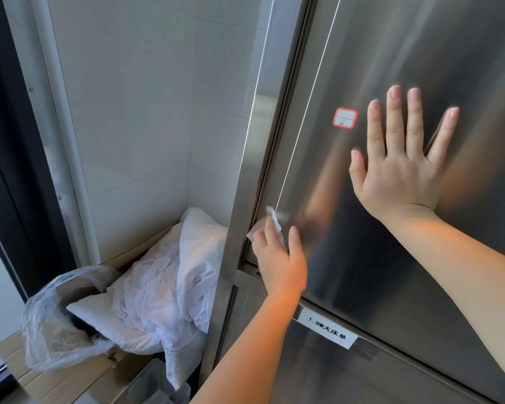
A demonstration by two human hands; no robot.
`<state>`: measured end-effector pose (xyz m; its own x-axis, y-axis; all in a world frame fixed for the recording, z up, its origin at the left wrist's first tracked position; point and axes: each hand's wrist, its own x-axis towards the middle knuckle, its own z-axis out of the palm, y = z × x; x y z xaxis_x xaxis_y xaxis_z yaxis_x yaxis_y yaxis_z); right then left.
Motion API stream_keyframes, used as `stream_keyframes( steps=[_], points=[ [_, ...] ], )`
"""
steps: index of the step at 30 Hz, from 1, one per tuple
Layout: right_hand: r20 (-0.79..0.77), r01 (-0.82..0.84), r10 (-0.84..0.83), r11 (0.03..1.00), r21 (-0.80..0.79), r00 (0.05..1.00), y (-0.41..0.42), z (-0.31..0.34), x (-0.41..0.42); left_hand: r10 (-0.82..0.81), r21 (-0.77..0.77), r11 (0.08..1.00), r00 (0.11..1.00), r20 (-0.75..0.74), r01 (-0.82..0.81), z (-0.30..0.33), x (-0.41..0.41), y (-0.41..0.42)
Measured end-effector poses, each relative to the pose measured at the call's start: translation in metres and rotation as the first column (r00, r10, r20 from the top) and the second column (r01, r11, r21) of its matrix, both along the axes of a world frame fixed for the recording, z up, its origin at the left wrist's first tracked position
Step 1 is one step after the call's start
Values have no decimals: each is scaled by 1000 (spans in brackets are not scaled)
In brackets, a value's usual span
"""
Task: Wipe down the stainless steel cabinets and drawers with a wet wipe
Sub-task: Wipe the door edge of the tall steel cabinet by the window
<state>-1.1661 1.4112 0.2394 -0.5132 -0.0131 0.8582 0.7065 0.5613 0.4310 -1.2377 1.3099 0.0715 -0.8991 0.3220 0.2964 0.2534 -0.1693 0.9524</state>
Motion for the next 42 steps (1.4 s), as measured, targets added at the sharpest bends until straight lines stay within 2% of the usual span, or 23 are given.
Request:
stream_keyframes(
  steps=[8,14,17,20,25,28,32,38,42],
  points=[
    [10,0,0,1000,-31,1000,-3,1,1,-105,-30,994,989,-106,102,-10,-6,-6],
    [19,6,-5,999,-40,1000,-6,1,2,-165,-104,981,986,7,165,-69,-8,-23],
    [20,-1,2,999,-47,1000,-6,2,1,-138,-60,989,990,8,138,-56,-11,-16],
    [13,3,-2,999,-41,1000,-4,1,2,-164,-56,985,984,-66,161,-49,-14,-13],
    [3,4,-4,1000,-21,1000,-2,1,2,-223,-104,970,975,-8,221,-71,-11,-24],
    [2,-1,1,1000,-28,1000,-1,1,1,-229,-49,973,973,-31,227,-46,-13,-21],
    [-4,9,-9,1000,-9,1000,0,-1,1,-192,36,979,963,-191,203,1,-22,-7],
    [-7,10,-10,1000,2,1000,1,-1,0,-197,6,980,975,-105,199,-20,-9,-19],
    [-9,10,-10,1000,6,1000,1,-1,0,-130,74,987,974,-184,146,30,-17,-8]
  ],
)
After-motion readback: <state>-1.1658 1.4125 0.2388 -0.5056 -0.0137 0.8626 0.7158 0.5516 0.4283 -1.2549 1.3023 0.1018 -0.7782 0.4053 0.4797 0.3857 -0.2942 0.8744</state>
